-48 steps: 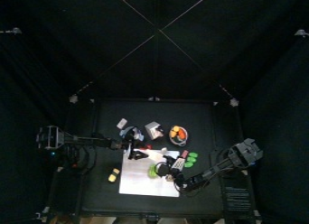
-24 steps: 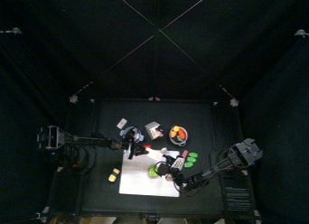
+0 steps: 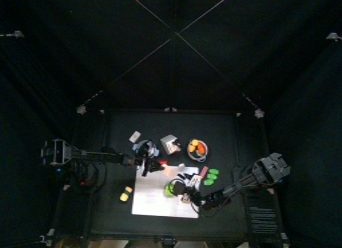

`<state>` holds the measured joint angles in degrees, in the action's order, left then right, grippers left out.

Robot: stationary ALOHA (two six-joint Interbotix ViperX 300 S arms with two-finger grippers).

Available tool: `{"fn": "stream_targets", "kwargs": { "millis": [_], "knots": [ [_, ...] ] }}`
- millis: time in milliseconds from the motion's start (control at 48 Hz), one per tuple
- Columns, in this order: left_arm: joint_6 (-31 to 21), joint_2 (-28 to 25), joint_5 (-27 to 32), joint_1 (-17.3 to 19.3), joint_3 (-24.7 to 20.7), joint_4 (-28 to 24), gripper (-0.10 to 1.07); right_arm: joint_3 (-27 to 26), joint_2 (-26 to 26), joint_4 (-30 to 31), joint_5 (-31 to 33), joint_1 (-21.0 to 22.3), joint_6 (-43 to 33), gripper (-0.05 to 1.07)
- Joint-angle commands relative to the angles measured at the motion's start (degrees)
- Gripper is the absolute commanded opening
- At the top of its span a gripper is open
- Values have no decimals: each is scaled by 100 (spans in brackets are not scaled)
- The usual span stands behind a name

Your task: Grab cleaver with other hand

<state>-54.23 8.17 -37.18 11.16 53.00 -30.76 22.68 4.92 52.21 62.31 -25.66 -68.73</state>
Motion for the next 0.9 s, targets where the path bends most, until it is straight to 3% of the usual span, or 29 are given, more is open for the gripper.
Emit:
{"fn": "stream_targets", "kwargs": {
  "millis": [0, 229, 500, 604, 729, 875],
  "knots": [
    [9, 26, -53, 26, -79, -35, 51, -88, -325, -26, -62, 18, -9, 101],
    [18, 26, -44, 26, -70, -185, 51, 132, -747, -114, -650, 44, -141, 101],
    [193, 79, -53, 88, -53, -571, 51, 729, -1512, -264, -2505, 343, -562, 101],
    [677, 105, -53, 105, -26, -756, 51, 1178, -1828, -237, -3472, 501, -729, 101],
    [1705, 114, -202, 88, 114, -747, 51, 1749, -2206, -255, -4579, 888, -967, 100],
    [2918, 105, -1072, 62, 457, -316, 51, 2197, -2505, -237, -4852, 1301, -1116, 100]
  ]
}}
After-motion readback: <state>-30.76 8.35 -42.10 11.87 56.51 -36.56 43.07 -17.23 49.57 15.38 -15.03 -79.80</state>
